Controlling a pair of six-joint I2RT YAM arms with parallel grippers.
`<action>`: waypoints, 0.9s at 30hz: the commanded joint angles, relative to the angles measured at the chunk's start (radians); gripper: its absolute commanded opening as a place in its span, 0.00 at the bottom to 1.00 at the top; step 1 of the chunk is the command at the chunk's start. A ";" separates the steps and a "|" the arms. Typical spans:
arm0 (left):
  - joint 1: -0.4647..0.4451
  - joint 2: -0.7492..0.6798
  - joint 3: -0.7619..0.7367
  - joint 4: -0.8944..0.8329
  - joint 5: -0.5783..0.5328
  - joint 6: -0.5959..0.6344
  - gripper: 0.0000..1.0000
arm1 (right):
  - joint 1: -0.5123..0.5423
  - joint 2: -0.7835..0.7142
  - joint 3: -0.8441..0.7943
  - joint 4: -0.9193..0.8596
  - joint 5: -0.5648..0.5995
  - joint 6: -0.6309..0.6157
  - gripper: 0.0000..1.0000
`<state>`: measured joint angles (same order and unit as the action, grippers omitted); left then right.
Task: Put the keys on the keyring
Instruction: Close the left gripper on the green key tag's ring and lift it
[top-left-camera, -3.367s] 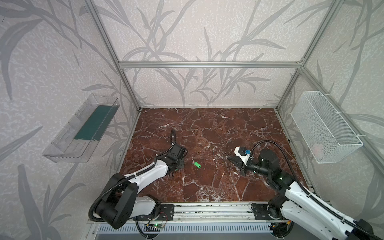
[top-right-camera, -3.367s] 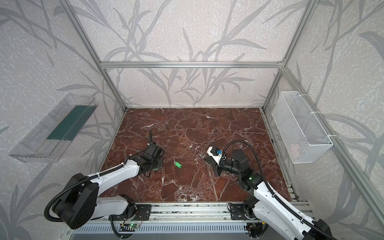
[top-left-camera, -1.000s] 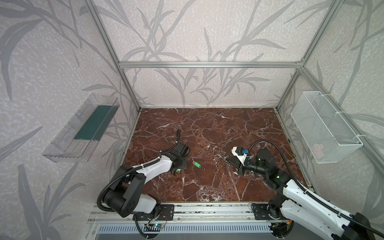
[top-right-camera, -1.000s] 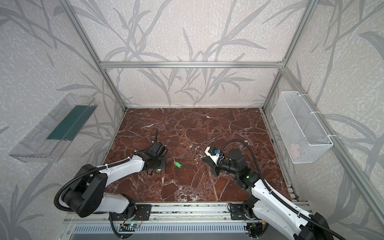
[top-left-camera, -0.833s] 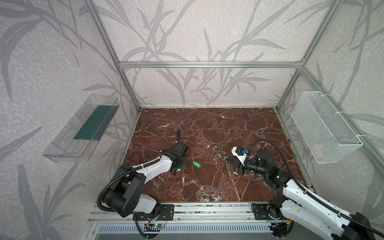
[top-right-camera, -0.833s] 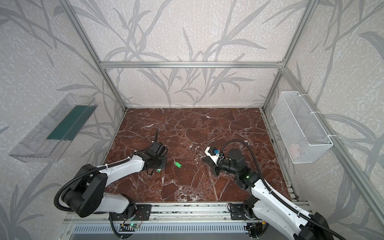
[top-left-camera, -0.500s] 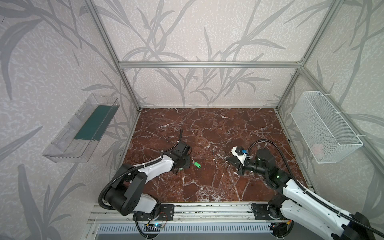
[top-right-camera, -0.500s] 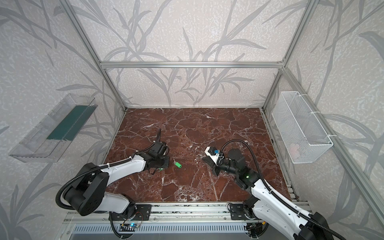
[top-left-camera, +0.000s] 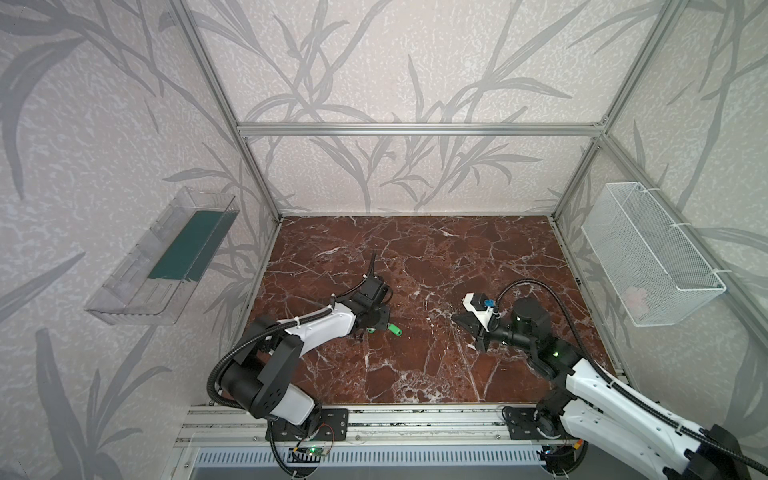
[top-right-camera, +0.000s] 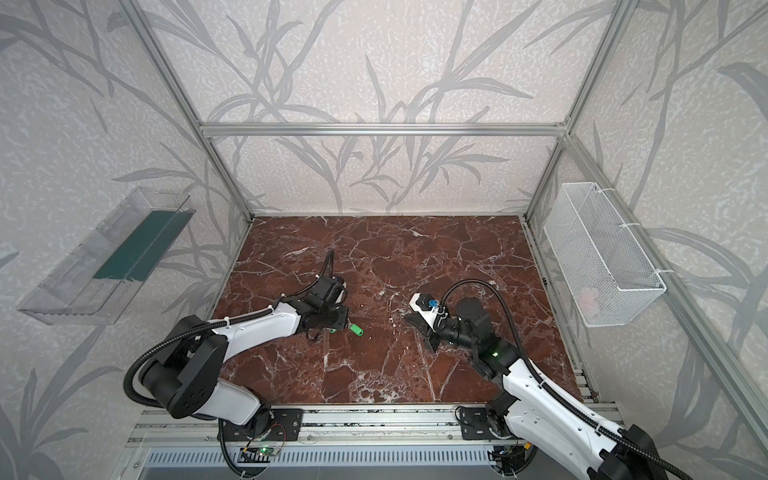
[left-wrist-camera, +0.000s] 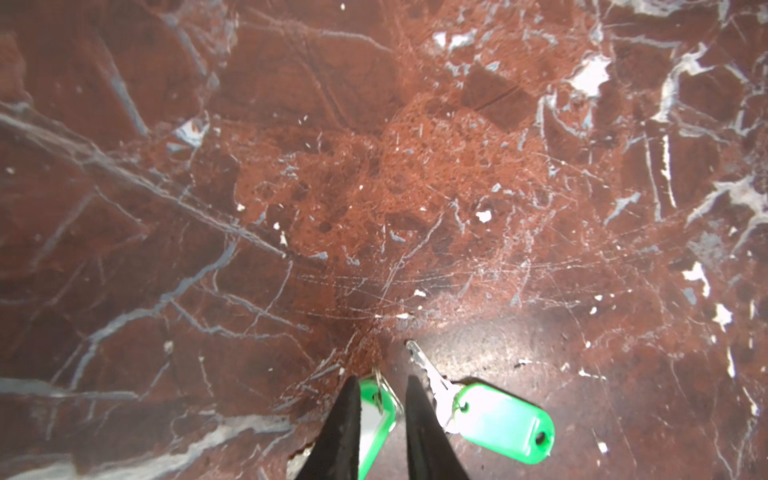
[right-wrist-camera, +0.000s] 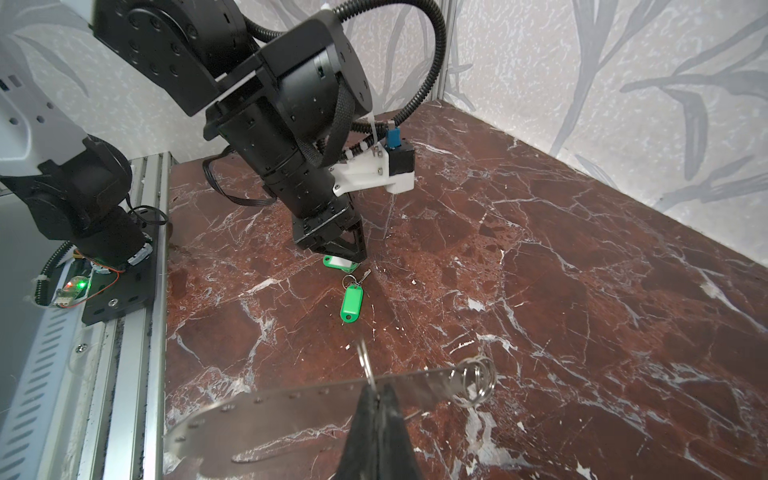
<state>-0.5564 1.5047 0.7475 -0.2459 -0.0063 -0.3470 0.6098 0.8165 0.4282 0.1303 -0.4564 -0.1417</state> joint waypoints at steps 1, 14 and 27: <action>-0.007 -0.026 -0.006 -0.038 -0.020 0.049 0.22 | 0.005 -0.001 -0.003 0.025 0.000 0.005 0.00; -0.037 0.016 0.008 -0.044 -0.066 0.065 0.16 | 0.005 0.001 0.000 0.023 0.001 0.004 0.00; -0.038 0.040 0.011 -0.041 -0.081 0.061 0.15 | 0.005 0.000 0.003 0.019 0.001 0.005 0.00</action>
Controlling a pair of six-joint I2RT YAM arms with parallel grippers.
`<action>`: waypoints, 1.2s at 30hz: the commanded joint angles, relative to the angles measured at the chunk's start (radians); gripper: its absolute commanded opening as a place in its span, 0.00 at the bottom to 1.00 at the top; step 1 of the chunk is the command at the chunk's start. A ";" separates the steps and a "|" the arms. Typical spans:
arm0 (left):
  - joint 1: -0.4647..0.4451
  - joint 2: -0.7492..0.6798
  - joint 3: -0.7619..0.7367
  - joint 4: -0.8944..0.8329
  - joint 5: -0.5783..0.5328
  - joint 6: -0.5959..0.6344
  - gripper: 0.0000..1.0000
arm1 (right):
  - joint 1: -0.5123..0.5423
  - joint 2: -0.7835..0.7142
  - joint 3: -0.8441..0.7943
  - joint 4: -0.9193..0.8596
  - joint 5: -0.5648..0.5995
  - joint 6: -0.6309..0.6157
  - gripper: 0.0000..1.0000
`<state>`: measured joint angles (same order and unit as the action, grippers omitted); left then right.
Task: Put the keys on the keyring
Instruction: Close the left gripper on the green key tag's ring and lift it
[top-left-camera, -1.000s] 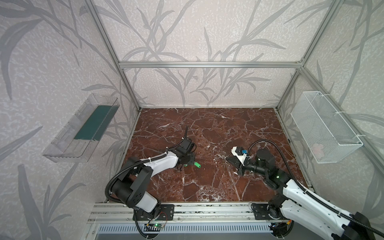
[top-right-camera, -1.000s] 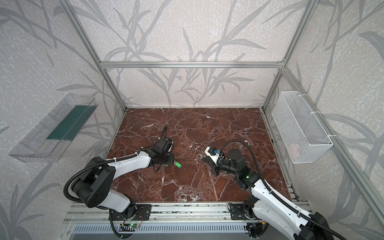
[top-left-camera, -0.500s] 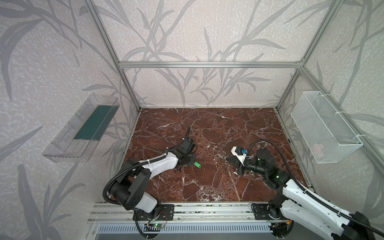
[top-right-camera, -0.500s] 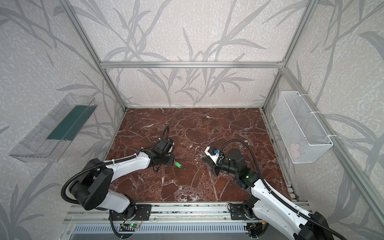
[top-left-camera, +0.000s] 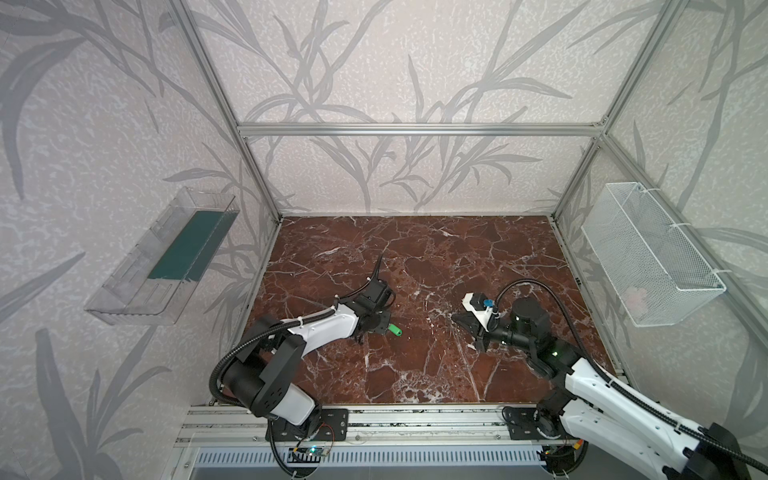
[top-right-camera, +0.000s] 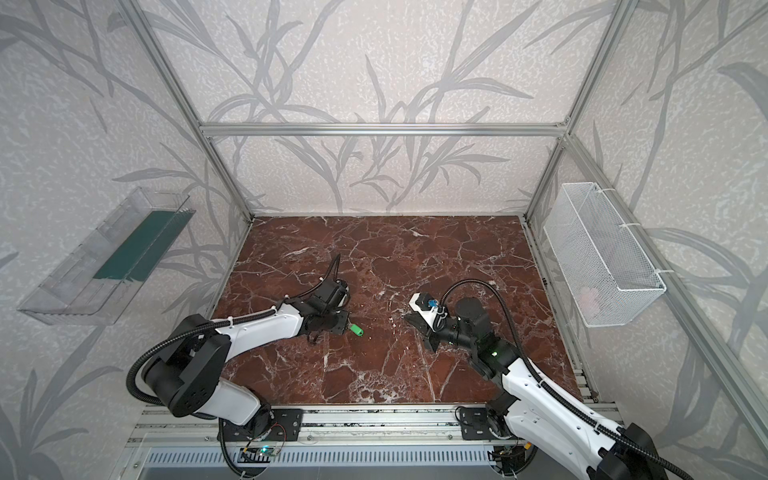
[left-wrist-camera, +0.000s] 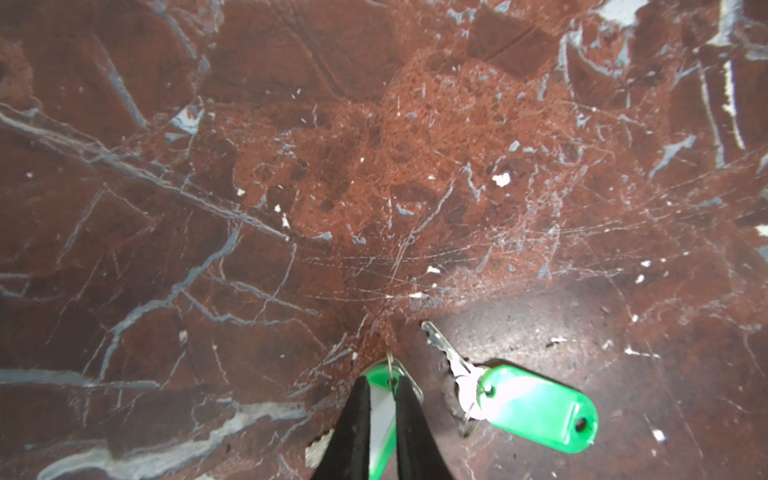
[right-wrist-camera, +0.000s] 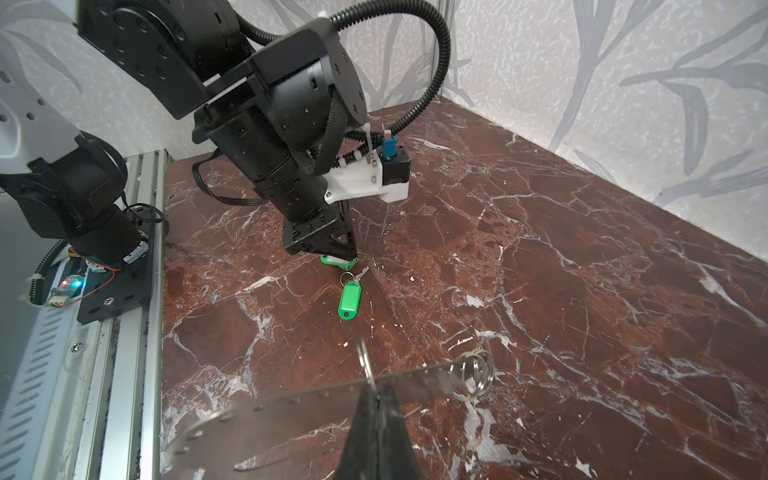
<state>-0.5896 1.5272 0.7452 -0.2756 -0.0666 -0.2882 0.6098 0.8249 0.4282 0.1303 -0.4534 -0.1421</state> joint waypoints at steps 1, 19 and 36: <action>-0.006 0.018 0.014 -0.009 -0.019 0.002 0.15 | 0.006 -0.010 0.003 0.016 -0.002 0.005 0.00; -0.005 0.028 0.019 0.016 -0.015 -0.001 0.13 | 0.005 -0.009 0.004 0.014 -0.002 0.005 0.00; -0.005 -0.059 -0.004 0.034 0.054 0.082 0.01 | 0.005 -0.006 0.006 0.003 0.004 -0.009 0.00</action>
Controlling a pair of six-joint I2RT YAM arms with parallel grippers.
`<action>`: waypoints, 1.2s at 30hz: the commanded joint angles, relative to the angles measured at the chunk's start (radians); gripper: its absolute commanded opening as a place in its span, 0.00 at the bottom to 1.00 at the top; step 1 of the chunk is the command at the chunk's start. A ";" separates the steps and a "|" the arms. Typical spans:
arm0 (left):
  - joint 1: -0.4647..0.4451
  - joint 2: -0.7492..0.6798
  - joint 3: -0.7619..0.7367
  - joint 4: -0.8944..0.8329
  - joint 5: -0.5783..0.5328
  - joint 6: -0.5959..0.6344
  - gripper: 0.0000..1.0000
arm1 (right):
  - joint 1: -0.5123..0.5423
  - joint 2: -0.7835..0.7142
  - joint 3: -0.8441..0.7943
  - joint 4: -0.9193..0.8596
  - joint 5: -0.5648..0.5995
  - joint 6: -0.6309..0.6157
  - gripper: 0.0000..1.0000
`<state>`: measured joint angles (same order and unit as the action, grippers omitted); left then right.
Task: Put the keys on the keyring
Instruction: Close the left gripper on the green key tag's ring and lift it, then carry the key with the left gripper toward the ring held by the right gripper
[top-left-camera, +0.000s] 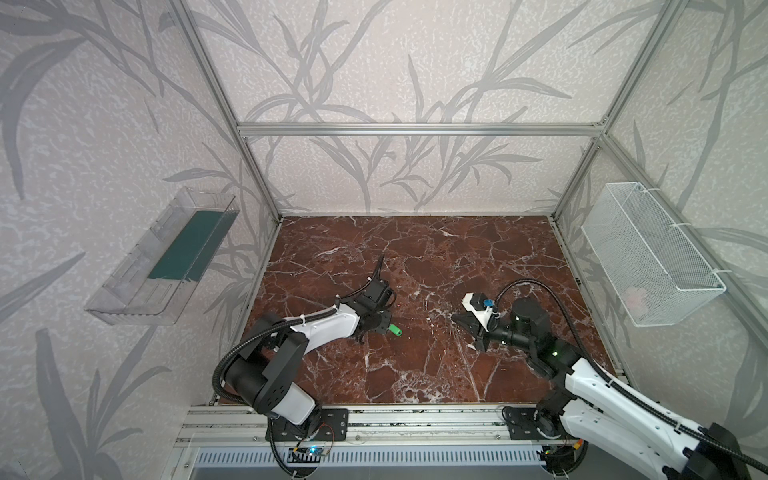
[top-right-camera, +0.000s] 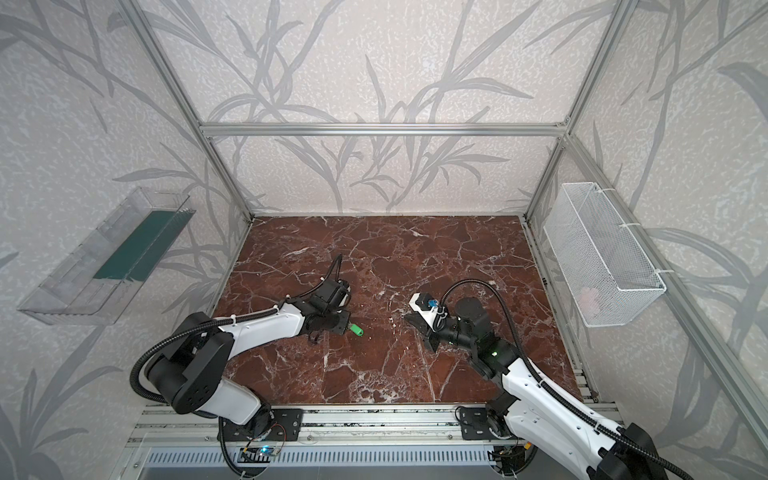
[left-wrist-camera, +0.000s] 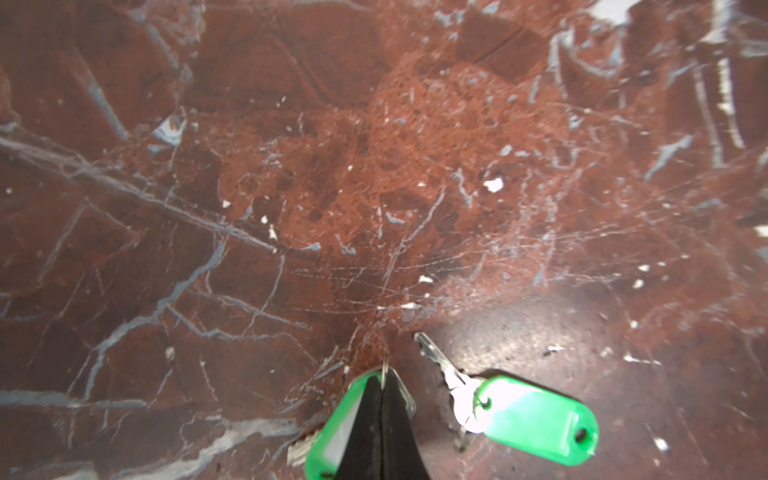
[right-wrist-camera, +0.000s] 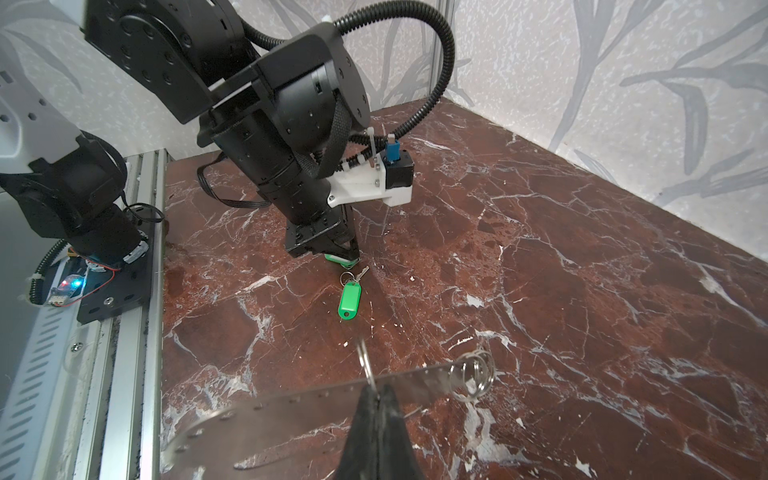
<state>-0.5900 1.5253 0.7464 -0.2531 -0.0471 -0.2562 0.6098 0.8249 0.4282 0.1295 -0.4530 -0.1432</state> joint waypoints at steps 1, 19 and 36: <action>-0.005 -0.074 -0.009 0.014 0.046 0.064 0.01 | 0.006 -0.005 0.007 0.001 0.004 -0.012 0.00; -0.014 -0.457 -0.163 0.286 0.564 0.321 0.00 | 0.007 0.055 0.102 -0.115 0.002 -0.087 0.00; -0.186 -0.396 0.116 0.078 0.674 0.560 0.00 | 0.052 0.052 0.175 -0.232 0.074 -0.164 0.00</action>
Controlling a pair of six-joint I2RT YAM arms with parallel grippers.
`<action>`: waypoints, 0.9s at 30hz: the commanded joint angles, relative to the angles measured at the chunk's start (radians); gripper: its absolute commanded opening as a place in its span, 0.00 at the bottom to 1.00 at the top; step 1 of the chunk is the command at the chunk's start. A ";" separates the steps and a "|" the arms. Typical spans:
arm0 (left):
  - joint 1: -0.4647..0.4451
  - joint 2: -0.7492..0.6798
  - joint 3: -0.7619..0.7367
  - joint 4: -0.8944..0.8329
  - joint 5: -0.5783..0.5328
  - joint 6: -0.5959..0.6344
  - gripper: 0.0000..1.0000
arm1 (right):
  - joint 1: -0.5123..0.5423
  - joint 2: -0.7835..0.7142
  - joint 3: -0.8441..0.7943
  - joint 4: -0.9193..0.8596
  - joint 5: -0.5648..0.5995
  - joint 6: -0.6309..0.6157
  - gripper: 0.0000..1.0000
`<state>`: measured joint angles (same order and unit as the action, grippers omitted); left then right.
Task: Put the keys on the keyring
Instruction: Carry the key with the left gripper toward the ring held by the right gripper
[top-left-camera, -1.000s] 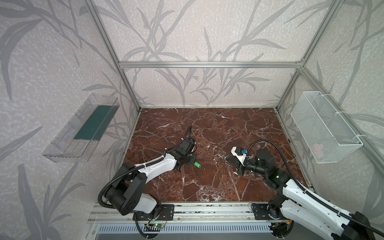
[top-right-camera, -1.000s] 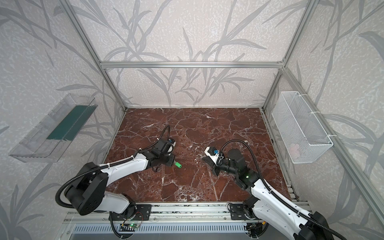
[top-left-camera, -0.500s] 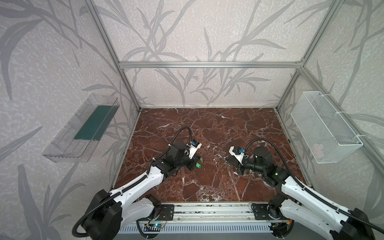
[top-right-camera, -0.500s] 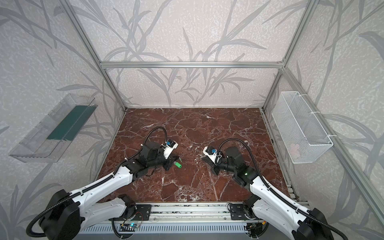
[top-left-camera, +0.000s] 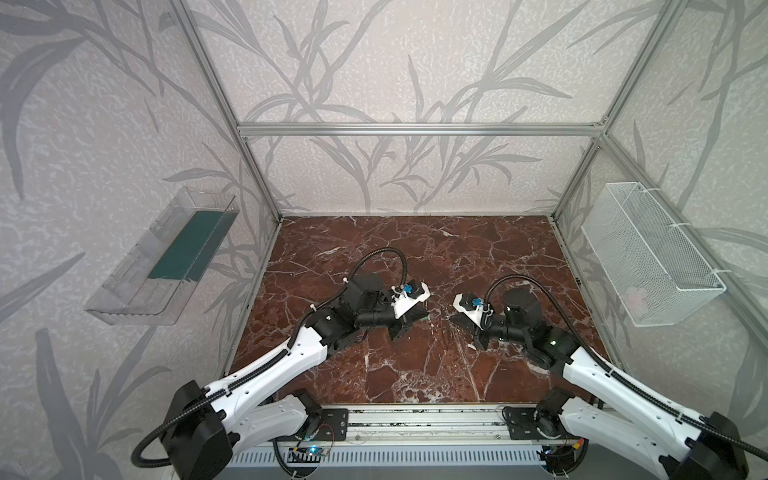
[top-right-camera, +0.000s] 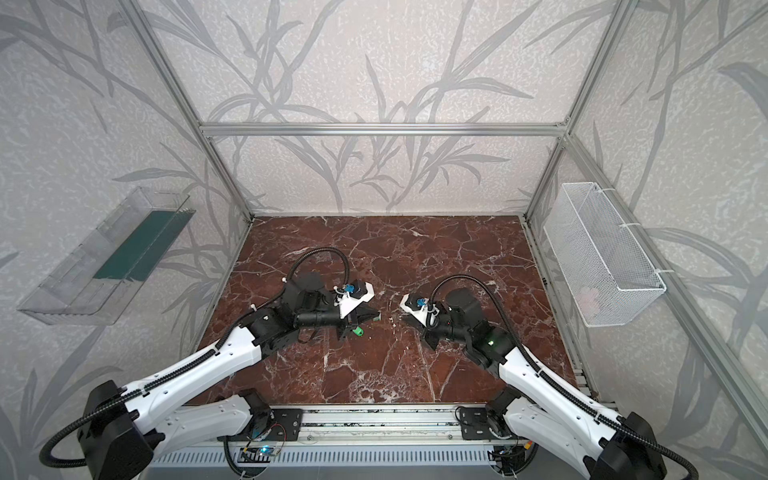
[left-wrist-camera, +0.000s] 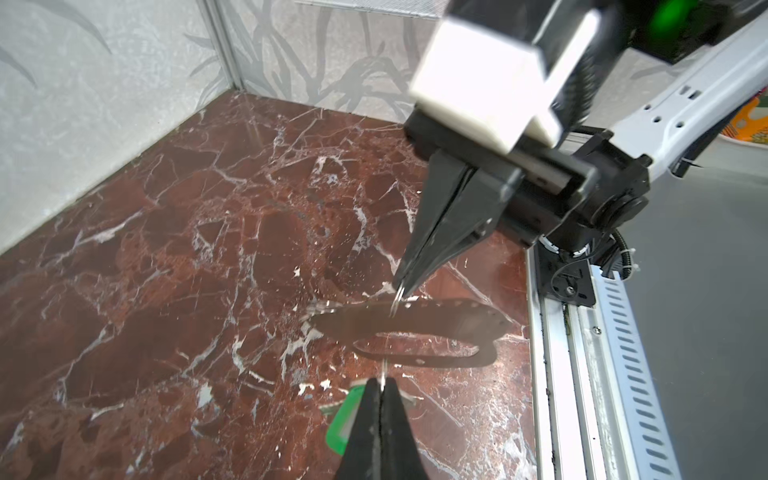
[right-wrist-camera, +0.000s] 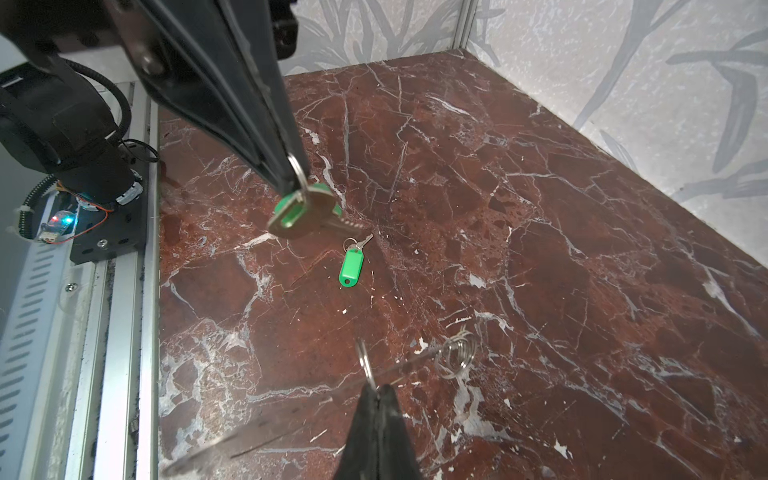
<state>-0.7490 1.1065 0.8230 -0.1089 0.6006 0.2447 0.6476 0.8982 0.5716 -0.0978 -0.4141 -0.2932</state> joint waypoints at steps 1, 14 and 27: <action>-0.038 0.033 0.048 -0.066 0.026 0.053 0.00 | 0.020 -0.027 0.030 0.004 0.054 -0.010 0.00; -0.087 0.102 0.083 0.000 -0.055 -0.069 0.00 | 0.087 -0.050 -0.004 0.120 0.159 0.041 0.00; -0.104 0.135 0.091 0.054 -0.150 -0.139 0.00 | 0.112 -0.060 -0.019 0.142 0.184 0.037 0.00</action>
<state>-0.8467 1.2388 0.8814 -0.0898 0.4828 0.1261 0.7502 0.8551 0.5621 0.0032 -0.2409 -0.2588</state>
